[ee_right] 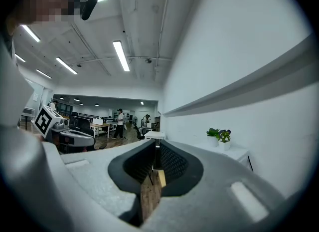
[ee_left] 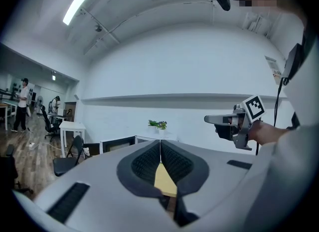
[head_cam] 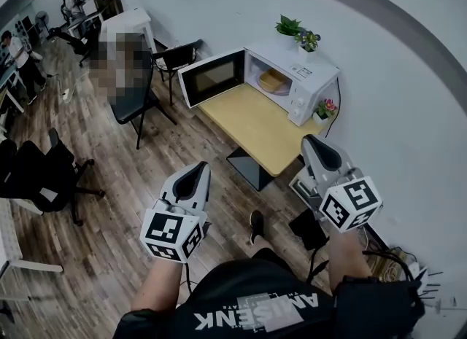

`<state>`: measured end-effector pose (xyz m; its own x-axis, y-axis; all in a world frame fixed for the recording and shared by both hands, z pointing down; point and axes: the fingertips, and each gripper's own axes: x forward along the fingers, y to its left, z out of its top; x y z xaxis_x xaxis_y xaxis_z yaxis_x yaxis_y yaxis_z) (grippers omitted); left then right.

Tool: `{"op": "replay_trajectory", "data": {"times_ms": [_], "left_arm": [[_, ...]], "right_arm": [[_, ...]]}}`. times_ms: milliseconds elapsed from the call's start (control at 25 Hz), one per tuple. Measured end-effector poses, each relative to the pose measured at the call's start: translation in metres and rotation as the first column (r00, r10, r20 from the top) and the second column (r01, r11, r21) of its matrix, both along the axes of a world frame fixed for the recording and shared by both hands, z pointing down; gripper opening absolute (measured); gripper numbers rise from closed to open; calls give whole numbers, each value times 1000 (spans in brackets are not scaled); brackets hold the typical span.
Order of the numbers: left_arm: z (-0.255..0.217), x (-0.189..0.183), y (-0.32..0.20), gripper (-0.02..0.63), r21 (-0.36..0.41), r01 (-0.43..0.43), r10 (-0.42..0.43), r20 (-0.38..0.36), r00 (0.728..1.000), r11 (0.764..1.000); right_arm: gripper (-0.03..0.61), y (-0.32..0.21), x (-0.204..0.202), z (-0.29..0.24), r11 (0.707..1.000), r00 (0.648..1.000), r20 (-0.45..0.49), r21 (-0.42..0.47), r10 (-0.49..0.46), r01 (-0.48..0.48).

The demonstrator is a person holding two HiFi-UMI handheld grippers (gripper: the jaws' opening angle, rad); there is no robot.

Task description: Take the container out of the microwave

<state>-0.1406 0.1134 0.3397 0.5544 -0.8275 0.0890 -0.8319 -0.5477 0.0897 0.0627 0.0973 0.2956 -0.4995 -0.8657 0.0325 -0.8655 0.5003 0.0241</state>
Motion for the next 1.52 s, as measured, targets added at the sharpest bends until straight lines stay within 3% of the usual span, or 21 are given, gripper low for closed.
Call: {"op": "replay_trajectory", "data": {"times_ms": [280, 520, 1240, 1520], "left_arm": [[-11, -7, -60, 3, 12, 69, -69, 5, 998, 998], [-24, 18, -122, 2, 34, 84, -83, -40, 996, 996], [-7, 125, -291, 2, -37, 4, -4, 1, 1000, 999], [-1, 134, -328, 3, -60, -14, 14, 0, 1000, 998]], "right_arm": [[17, -70, 3, -7, 999, 999, 9, 13, -44, 43], [6, -135, 23, -10, 996, 996, 0, 20, -87, 87], [6, -272, 111, 14, 993, 993, -11, -19, -116, 116], [8, -305, 120, 24, 995, 996, -6, -52, -89, 89]]}}
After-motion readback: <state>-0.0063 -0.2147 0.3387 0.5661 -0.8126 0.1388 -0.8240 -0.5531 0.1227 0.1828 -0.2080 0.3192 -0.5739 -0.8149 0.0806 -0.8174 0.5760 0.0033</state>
